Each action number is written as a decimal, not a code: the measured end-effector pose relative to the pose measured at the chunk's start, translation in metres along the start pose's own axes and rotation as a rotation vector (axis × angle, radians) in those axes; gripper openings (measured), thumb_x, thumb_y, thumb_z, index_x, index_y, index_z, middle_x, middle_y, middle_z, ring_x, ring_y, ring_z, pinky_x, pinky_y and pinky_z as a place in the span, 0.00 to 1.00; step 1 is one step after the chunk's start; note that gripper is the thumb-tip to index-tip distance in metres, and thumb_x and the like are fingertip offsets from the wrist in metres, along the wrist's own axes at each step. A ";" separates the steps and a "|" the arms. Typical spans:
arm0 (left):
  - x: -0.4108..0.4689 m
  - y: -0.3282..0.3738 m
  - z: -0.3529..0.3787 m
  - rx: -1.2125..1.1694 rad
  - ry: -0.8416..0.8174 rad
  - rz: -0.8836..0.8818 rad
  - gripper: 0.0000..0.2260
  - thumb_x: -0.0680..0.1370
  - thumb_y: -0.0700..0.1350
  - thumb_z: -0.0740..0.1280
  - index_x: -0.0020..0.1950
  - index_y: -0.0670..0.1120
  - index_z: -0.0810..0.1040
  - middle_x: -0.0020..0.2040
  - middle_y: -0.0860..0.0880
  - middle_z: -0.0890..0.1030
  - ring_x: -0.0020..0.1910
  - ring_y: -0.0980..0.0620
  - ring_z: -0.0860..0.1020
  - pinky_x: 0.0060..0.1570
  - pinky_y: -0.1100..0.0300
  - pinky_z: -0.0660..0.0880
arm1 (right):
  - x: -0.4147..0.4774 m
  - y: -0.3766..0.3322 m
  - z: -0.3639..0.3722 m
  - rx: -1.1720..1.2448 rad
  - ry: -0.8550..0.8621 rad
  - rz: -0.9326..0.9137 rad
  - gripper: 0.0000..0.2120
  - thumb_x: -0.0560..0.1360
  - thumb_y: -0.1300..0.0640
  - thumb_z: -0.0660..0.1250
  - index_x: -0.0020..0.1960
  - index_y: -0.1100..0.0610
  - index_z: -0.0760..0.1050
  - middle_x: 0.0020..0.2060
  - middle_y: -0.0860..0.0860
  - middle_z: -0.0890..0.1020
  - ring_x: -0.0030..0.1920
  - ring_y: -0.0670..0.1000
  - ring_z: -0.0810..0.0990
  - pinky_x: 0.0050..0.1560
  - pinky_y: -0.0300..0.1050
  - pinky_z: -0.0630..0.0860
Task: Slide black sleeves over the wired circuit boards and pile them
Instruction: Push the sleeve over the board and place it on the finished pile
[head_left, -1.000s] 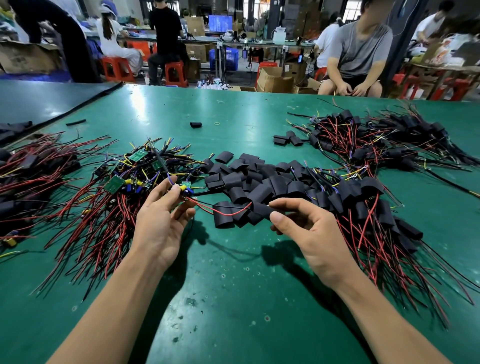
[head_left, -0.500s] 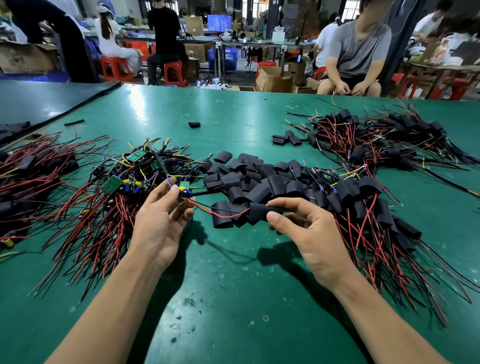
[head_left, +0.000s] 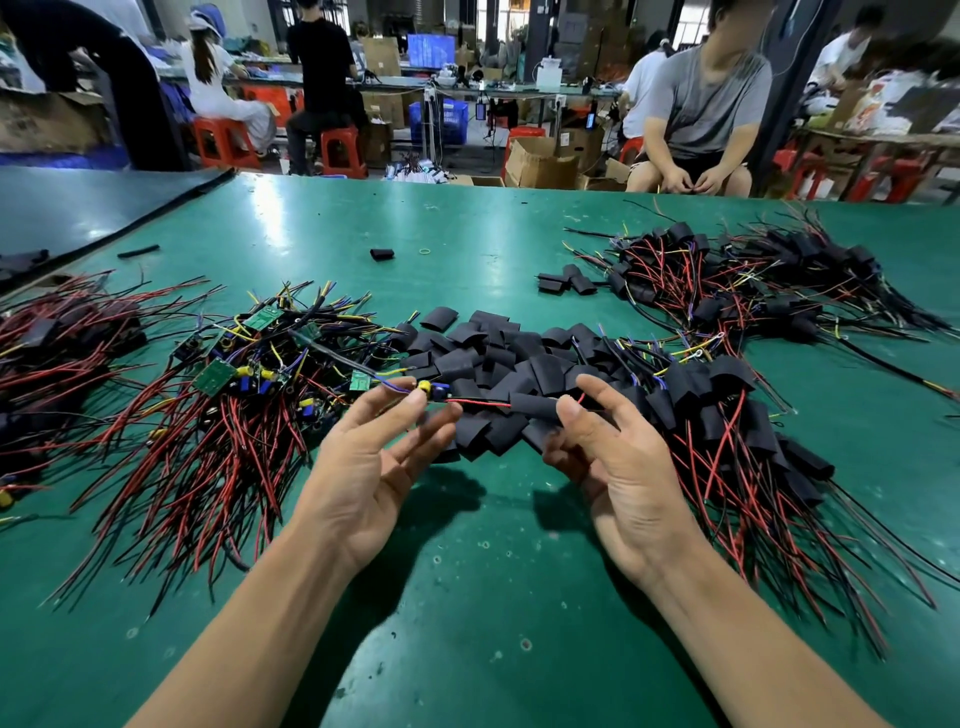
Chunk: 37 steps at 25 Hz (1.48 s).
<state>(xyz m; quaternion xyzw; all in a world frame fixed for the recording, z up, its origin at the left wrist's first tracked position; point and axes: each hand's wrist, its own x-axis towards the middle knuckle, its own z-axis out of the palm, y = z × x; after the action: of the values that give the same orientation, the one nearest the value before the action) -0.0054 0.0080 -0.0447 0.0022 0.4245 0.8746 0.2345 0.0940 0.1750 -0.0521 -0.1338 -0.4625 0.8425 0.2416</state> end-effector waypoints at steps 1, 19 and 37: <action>-0.002 -0.004 0.002 0.011 -0.027 -0.012 0.08 0.70 0.37 0.72 0.48 0.45 0.81 0.49 0.40 0.84 0.45 0.44 0.85 0.38 0.60 0.82 | 0.000 0.001 0.001 0.032 0.005 0.003 0.34 0.62 0.58 0.76 0.66 0.60 0.71 0.40 0.54 0.83 0.35 0.48 0.81 0.36 0.39 0.80; -0.013 -0.018 0.011 0.103 -0.115 -0.024 0.09 0.60 0.44 0.77 0.38 0.50 0.84 0.45 0.44 0.86 0.39 0.50 0.85 0.36 0.61 0.80 | -0.010 0.008 0.004 -0.130 -0.155 -0.092 0.17 0.66 0.57 0.81 0.54 0.55 0.84 0.50 0.58 0.86 0.49 0.52 0.85 0.51 0.40 0.79; -0.015 -0.019 0.012 0.205 -0.151 -0.053 0.09 0.62 0.48 0.77 0.40 0.52 0.84 0.47 0.47 0.86 0.41 0.53 0.84 0.36 0.64 0.78 | -0.009 0.009 0.005 -0.125 -0.085 -0.085 0.16 0.62 0.58 0.79 0.50 0.56 0.85 0.48 0.60 0.86 0.49 0.57 0.85 0.51 0.42 0.81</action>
<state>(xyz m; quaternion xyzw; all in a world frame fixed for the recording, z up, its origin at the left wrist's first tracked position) 0.0178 0.0209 -0.0488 0.0810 0.4928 0.8173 0.2873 0.0971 0.1625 -0.0574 -0.0931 -0.5293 0.8058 0.2487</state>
